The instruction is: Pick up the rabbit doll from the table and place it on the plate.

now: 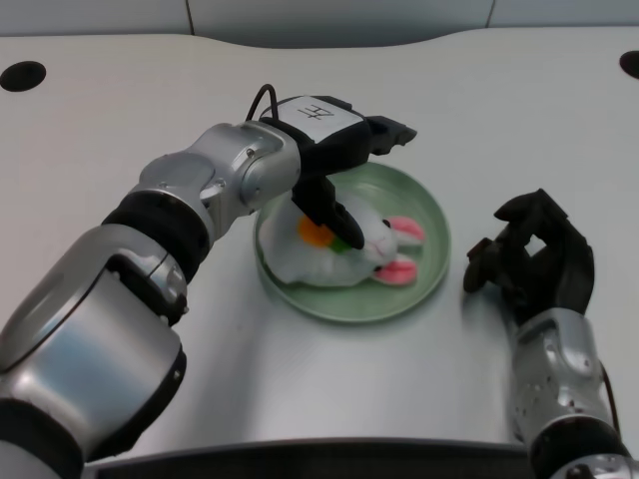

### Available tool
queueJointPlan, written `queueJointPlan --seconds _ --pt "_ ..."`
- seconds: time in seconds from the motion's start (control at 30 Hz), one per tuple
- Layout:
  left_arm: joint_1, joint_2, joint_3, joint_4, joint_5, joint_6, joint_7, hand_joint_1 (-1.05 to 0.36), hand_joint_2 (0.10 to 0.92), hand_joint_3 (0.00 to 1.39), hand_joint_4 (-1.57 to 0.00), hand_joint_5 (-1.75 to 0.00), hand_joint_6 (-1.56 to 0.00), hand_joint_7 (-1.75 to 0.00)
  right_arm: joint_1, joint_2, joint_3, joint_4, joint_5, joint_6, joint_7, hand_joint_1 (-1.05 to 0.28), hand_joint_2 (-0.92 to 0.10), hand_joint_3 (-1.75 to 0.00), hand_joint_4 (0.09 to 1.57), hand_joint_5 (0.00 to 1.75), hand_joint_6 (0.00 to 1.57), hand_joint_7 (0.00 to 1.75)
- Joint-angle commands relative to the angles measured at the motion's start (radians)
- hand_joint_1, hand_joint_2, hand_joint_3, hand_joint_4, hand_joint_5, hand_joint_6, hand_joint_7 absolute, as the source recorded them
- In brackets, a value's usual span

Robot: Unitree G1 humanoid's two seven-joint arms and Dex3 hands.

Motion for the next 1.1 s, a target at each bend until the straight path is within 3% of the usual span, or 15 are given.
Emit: queueJointPlan --seconds 0.03,0.13,0.23,0.37,0.5,0.7,0.77,0.87,0.93,1.0,1.1 --pt "-0.008 0.015 -0.008 -0.014 0.011 0.004 0.017 -1.05 0.921 0.17 0.00 0.00 0.00 0.00 0.001 0.000 0.000 0.013 0.001 -0.001 0.008 -1.05 -0.55 -1.38 1.56 1.51 1.16 1.75" --pt "-0.013 0.044 0.007 -0.044 0.000 -0.009 0.016 -1.05 0.921 0.17 0.00 0.00 0.00 0.00 0.000 0.002 -0.002 0.011 0.003 0.000 0.004 -1.05 -0.55 -1.37 1.55 1.51 1.16 1.75" --pt "-0.011 0.079 0.031 -0.076 -0.023 -0.031 0.004 -1.03 0.921 0.19 0.00 0.00 0.00 0.00 0.002 0.001 -0.002 0.011 0.005 -0.005 0.015 -1.05 -0.56 -1.37 1.55 1.51 1.16 1.75" --pt "0.021 0.166 0.092 -0.163 -0.069 -0.073 0.005 -1.02 0.921 0.19 0.00 0.00 -0.02 -0.01 0.002 0.001 0.005 0.009 -0.006 -0.003 0.005 -1.05 -0.57 -1.36 1.53 1.55 1.15 1.75" --pt "0.071 0.252 0.160 -0.265 -0.136 -0.081 -0.065 -0.99 0.921 0.16 -0.01 -0.01 -0.04 -0.02 0.003 0.004 -0.002 0.007 0.006 0.000 0.015 -1.05 -0.57 -1.35 1.53 1.54 1.14 1.75" --pt "0.188 0.368 0.268 -0.417 -0.233 -0.060 -0.153 -0.96 0.921 0.17 -0.06 -0.04 -0.06 -0.04 0.009 0.010 -0.002 -0.008 0.012 0.001 0.020 -1.05 -0.57 -1.32 1.56 1.50 1.14 1.75" --pt "0.242 0.394 0.308 -0.462 -0.263 -0.054 -0.150 -0.93 0.921 0.23 -0.08 -0.05 -0.08 -0.04 0.011 0.010 0.000 -0.009 0.010 0.001 0.023 -1.05 -0.56 -1.31 1.57 1.49 1.14 1.75" --pt "0.315 0.417 0.357 -0.518 -0.292 -0.056 -0.124 -0.86 0.921 0.33 -0.13 -0.09 -0.11 -0.05 0.013 0.009 -0.002 -0.003 0.010 -0.003 0.029 -1.05 -0.57 -1.31 1.57 1.47 1.13 1.75" --pt "0.362 0.418 0.400 -0.542 -0.334 -0.059 -0.117 -0.83 0.921 0.35 -0.16 -0.11 -0.14 -0.06 0.014 0.011 -0.002 -0.005 0.008 -0.001 0.018 -1.05 -0.58 -1.30 1.57 1.47 1.13 1.75" --pt "0.425 0.403 0.467 -0.562 -0.423 -0.057 -0.122 -0.78 0.921 0.34 -0.22 -0.14 -0.20 -0.08 0.018 0.012 0.002 -0.008 0.001 -0.011 0.016 -1.05 -0.59 -1.27 1.57 1.47 1.13 1.75" --pt "0.520 0.368 0.544 -0.594 -0.527 -0.058 -0.111 -0.72 0.921 0.34 -0.26 -0.18 -0.25 -0.09 0.024 0.014 0.005 -0.020 -0.002 -0.010 0.010 -1.05 -0.61 -1.26 1.57 1.48 1.14 1.75"
